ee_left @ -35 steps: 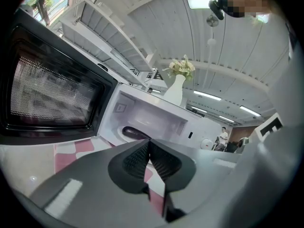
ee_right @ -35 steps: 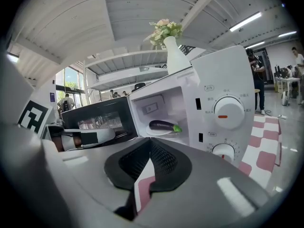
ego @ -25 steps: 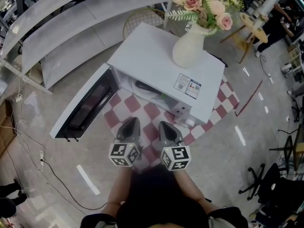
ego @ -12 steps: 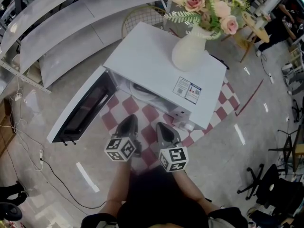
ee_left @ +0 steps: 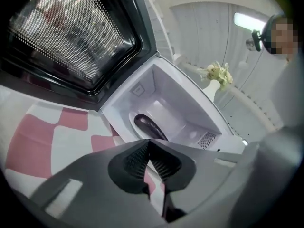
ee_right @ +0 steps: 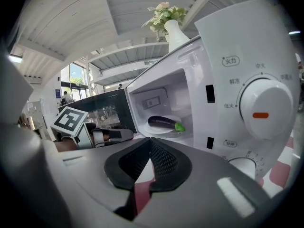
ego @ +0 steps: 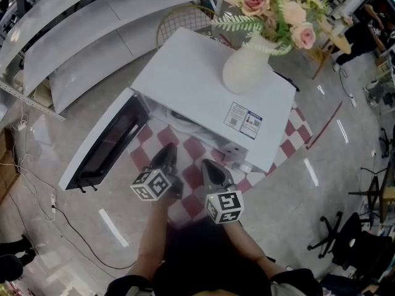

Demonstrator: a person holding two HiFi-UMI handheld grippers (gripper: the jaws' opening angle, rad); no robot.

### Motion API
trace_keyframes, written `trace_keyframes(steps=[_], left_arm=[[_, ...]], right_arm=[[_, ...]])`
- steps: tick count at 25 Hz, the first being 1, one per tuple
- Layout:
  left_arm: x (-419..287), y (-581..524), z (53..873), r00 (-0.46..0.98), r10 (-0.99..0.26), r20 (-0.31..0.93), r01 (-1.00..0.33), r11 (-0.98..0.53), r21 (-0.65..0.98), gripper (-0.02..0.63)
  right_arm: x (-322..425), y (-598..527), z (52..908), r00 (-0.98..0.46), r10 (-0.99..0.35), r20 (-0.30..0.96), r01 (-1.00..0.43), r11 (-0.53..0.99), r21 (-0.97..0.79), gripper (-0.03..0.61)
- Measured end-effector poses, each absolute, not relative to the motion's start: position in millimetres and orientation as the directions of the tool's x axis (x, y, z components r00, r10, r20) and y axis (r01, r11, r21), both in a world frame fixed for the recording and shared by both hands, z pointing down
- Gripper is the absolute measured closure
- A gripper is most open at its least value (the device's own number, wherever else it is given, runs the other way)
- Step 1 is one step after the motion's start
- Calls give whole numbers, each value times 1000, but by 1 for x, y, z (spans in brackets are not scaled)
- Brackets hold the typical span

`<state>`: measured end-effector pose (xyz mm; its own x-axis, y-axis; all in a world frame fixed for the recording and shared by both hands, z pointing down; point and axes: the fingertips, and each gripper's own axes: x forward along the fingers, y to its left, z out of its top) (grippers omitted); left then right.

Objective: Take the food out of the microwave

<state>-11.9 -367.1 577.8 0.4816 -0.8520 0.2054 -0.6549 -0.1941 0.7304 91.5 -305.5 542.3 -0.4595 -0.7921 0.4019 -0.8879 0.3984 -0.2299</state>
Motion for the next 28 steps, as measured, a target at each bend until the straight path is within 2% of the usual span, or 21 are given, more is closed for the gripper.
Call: trace_keyframes(steps=[7, 14, 23, 28], left_arm=[[-10, -384, 581, 512, -844, 163, -520, -153, 840, 606], [-9, -397, 586, 542, -825, 158, -454, -129, 882, 606], [-12, -417, 594, 553, -826, 108, -227, -25, 974, 606], [-12, -420, 597, 560, -822, 105, -198, -10, 980, 604]], right_arm=[[87, -309, 547, -469, -781, 412, -883, 404, -239, 578], [87, -313, 549, -471, -778, 416, -882, 403, -243, 577], [86, -319, 553, -477, -768, 427, -879, 407, -249, 578], [86, -320, 555, -479, -765, 430, -877, 408, -252, 578]])
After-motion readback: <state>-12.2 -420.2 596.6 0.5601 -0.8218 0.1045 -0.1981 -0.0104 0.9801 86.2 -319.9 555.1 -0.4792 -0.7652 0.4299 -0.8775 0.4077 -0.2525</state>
